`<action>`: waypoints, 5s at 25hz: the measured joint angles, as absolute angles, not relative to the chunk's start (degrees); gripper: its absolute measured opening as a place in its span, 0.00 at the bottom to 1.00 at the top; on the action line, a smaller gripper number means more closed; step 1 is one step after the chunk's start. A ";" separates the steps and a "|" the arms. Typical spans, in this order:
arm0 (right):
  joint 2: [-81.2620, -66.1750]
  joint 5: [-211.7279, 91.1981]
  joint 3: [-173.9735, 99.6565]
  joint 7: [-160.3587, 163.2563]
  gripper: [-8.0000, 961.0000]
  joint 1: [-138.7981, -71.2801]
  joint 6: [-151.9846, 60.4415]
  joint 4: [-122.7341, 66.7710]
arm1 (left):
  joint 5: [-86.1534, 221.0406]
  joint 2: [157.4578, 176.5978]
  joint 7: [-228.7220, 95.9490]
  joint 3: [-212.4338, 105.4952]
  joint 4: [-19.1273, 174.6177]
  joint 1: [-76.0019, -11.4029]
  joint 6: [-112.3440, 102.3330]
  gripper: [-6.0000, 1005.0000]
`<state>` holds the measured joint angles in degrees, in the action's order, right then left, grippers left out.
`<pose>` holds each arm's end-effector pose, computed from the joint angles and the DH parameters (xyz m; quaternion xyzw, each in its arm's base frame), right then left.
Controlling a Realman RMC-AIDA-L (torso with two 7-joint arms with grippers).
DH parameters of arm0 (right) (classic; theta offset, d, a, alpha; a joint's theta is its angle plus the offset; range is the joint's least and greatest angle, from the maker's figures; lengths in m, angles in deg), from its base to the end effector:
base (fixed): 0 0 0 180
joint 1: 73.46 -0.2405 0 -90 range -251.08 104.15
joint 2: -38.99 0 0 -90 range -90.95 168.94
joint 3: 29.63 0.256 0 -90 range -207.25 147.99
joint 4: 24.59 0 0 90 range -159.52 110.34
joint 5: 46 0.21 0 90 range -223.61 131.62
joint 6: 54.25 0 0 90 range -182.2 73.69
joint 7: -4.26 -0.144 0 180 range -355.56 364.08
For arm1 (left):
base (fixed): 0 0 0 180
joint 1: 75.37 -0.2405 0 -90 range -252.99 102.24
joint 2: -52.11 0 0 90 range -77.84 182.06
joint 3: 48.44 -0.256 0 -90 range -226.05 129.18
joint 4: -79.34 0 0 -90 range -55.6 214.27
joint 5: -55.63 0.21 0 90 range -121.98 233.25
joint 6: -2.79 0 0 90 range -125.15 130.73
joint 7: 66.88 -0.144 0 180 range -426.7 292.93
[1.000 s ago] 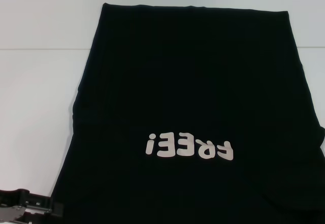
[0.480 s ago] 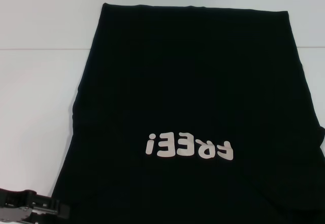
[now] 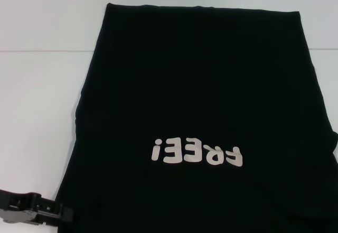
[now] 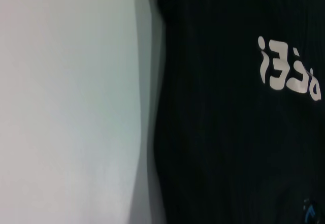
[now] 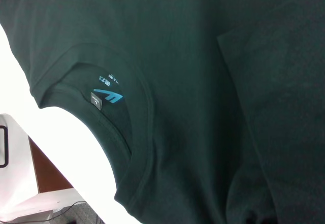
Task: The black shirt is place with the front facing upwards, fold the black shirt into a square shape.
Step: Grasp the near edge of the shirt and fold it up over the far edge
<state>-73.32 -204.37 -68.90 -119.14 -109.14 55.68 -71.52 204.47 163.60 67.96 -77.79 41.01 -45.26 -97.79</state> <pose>0.3076 0.2931 0.0601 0.8407 -0.5240 0.1330 0.0311 -0.3396 0.2814 0.0483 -0.7314 -0.6812 -0.0288 0.0156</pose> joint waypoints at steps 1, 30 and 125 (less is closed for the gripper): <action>-73.31 -204.37 -68.87 -119.14 0.07 -109.14 55.69 -71.52 | 204.47 163.61 67.94 -77.91 41.04 -45.23 -97.79 0.68; -73.42 -204.37 -68.83 -118.96 0.08 -109.14 55.70 -71.52 | 205.05 163.64 70.10 -79.17 41.63 -44.63 -96.61 0.02; -71.06 -193.89 -48.65 -116.53 0.09 -107.46 50.56 -62.85 | 192.72 162.13 65.84 -74.54 44.90 -42.36 -95.20 0.01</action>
